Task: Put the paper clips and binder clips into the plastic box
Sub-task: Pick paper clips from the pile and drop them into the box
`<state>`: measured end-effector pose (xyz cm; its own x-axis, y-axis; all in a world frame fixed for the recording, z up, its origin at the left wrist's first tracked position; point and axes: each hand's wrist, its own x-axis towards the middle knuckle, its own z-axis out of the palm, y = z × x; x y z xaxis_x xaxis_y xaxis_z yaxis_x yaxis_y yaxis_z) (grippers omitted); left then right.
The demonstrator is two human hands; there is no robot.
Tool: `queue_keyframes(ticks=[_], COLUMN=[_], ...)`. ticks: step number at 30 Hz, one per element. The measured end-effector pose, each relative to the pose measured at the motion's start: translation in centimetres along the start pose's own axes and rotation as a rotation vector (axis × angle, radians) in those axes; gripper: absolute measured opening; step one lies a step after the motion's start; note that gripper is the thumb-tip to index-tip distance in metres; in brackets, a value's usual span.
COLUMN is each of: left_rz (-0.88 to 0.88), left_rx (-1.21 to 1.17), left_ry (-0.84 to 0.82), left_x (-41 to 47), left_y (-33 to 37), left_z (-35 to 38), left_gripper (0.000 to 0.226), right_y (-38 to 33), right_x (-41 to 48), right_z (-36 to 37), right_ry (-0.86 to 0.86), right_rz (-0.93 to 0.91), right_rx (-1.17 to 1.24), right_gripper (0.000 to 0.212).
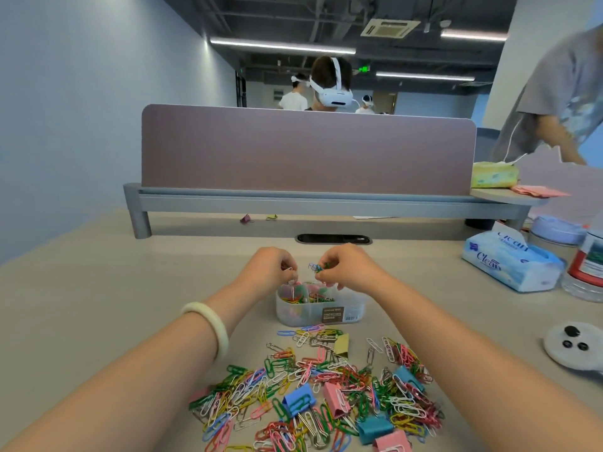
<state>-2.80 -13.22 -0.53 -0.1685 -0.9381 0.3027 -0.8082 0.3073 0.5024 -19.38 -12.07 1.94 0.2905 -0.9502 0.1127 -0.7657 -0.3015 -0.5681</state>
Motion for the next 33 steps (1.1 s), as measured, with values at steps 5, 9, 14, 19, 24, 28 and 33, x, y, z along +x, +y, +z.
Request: queue_keyframes(ticks=[5,9,14,19,24,28,33], left_rz=[0.008,0.085,0.156,0.147,0.071,0.107,0.155], left_rx=[0.04,0.017,-0.089,-0.117,0.028,0.068,0.155], left_ry=[-0.043,-0.057,0.0,-0.297,-0.587,-0.553,-0.51], left_x=[0.4,-0.9,-4.4,-10.7,-15.1,-16.1,-15.9], left_y=[-0.4,-0.5,0.0,-0.7,-1.5,-0.7,0.9], left_z=[0.1,-0.6,-2.4,-4.4,-3.4,-1.8,0.3], left_gripper=[0.024,0.021,0.02,0.047,0.084,0.082,0.102], right_y=[0.2,0.2,0.3,0.7,2.2,2.8,2.4], right_x=[0.1,-0.5,-1.9,-6.6,-8.9,-8.9,-8.9], right_z=[0.7,0.3,-0.5,-0.5,0.5,0.6,1.1], right_ry=[-0.093,-0.166,-0.076,-0.044,-0.2,-0.241,-0.284], right_rz=[-0.065,-0.128,-0.199,-0.341,-0.343,-0.278,-0.293], right_rx=[-0.178,-0.251,-0.22,-0.091,-0.229,-0.333,-0.244], right_gripper=[0.022,0.018,0.015,0.008,0.028,0.038,0.032])
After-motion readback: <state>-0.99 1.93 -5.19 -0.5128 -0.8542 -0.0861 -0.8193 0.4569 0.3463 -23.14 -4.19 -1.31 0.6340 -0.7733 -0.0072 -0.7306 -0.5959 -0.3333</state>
